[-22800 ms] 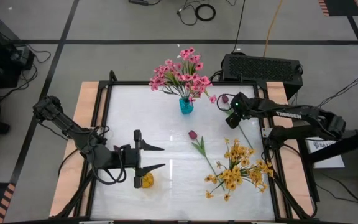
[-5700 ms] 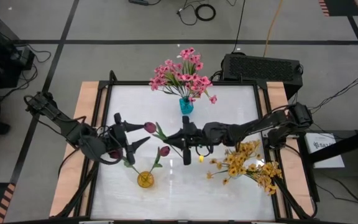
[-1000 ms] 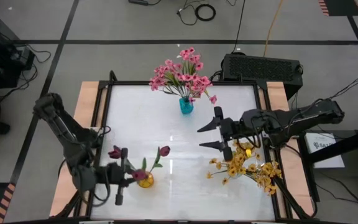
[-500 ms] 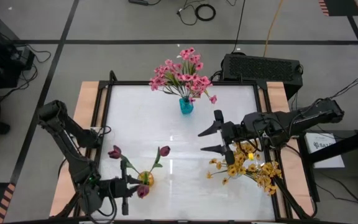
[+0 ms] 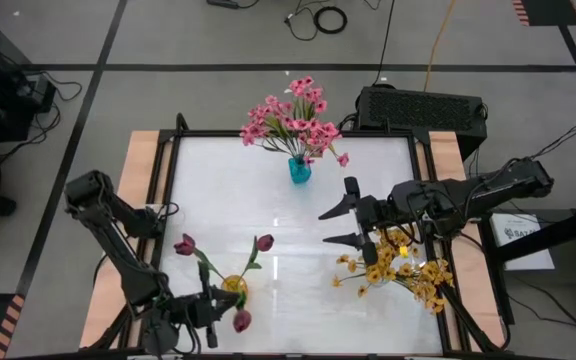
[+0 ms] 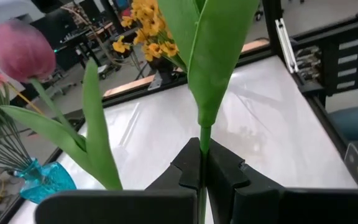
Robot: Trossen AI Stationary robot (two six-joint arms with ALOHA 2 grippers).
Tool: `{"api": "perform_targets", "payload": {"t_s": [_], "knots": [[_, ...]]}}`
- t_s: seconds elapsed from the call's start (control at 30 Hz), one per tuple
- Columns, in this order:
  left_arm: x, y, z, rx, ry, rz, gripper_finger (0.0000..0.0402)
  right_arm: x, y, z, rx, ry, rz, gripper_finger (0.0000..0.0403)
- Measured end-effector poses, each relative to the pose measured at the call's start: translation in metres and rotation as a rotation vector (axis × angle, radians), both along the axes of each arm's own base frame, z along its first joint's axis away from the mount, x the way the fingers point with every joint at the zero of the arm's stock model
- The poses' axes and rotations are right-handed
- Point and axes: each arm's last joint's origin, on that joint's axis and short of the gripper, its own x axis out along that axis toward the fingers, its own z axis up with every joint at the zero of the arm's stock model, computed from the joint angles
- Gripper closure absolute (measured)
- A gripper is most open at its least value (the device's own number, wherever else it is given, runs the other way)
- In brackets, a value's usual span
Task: Sort flowers into vase by color
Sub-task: Put the dark red tulip into the yellow vase
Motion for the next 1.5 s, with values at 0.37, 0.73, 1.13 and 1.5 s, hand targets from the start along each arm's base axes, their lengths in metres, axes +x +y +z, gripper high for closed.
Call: {"api": "perform_targets", "payload": {"t_s": [0.37, 0.73, 1.13, 1.5], "knots": [[0.0, -0.002, -0.01, 0.033, 0.062, -0.047, 0.0388, 0.0, 0.0, 0.0, 0.011, 0.003, -0.002, 0.0177], [-0.008, -0.002, -0.017, 0.006, 0.104, -0.035, 0.0284, 0.0, 0.0, 0.0, 0.011, 0.005, -0.002, 0.0177], [-0.027, -0.01, -0.02, -0.034, 0.095, -0.037, 0.0183, 0.0, 0.0, 0.0, 0.011, 0.004, -0.002, 0.0177], [-0.034, -0.01, -0.011, -0.107, 0.05, -0.021, 0.0194, 0.0, 0.0, 0.0, 0.01, 0.004, -0.002, 0.0177]]}}
